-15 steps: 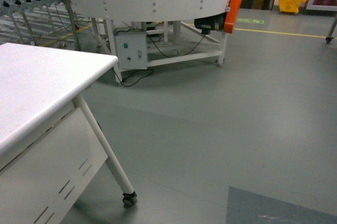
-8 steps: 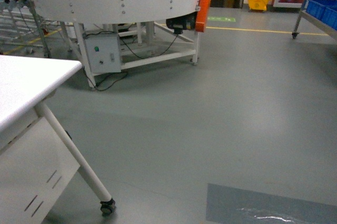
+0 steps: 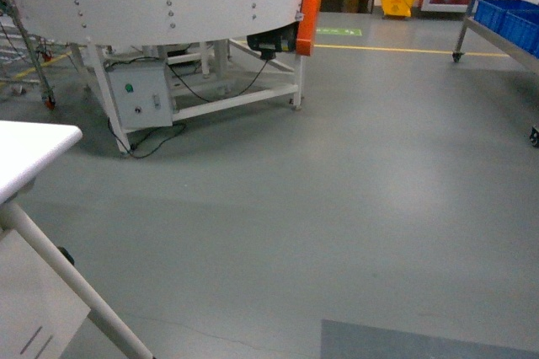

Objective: Pick red block from blue box to shelf

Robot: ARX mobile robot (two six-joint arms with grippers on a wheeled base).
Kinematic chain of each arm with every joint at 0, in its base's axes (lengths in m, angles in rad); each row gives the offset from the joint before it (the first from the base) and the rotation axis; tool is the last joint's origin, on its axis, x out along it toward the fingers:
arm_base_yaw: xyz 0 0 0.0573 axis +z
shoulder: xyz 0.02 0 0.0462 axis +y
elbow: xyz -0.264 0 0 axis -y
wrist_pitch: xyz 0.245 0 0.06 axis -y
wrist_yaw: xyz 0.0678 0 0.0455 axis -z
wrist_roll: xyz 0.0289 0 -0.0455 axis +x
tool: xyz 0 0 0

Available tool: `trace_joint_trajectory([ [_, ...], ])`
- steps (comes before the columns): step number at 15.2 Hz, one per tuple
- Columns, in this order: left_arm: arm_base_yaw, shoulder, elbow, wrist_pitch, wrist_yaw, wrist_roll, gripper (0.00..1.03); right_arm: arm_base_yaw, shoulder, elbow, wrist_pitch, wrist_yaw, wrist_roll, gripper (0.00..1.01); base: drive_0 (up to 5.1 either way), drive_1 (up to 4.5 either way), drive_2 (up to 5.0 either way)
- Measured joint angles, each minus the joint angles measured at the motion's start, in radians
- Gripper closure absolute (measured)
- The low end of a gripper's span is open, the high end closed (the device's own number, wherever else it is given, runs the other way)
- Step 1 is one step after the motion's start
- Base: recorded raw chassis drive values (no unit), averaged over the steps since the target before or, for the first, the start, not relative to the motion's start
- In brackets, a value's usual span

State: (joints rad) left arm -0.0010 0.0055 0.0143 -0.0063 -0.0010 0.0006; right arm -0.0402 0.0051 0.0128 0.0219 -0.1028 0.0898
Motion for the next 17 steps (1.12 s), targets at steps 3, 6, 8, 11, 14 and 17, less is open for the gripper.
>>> trace_joint_trajectory([
  [3, 0.0, 0.0, 0.0, 0.002, 0.0, 0.0, 0.05, 0.0, 0.0, 0.0, -0.002, 0.0, 0.0, 0.73, 0.1, 4.16, -4.0],
  [6, 0.0, 0.0, 0.0, 0.002, 0.0, 0.0, 0.05, 0.0, 0.0, 0.0, 0.001, 0.0, 0.0, 0.73, 0.1, 4.2, -4.0],
  [8, 0.0, 0.0, 0.0, 0.0, 0.0, 0.0, 0.05, 0.0, 0.0, 0.0, 0.0, 0.0, 0.0, 0.73, 0.0, 4.12, -4.0],
  [11, 0.0, 0.0, 0.0, 0.003, 0.001, 0.0, 0.05, 0.0, 0.0, 0.0, -0.002, 0.0, 0.0, 0.73, 0.0, 4.03, -4.1],
  [14, 0.0, 0.0, 0.0, 0.005, 0.0, 0.0, 0.05, 0.0, 0.0, 0.0, 0.003, 0.0, 0.0, 0.73, 0.0, 4.04, -4.1],
  [17, 0.0, 0.0, 0.0, 0.006, -0.001, 0.0, 0.05, 0.0, 0.0, 0.0, 0.005, 0.0, 0.001, 0.73, -0.1, 4.0, -4.2],
])
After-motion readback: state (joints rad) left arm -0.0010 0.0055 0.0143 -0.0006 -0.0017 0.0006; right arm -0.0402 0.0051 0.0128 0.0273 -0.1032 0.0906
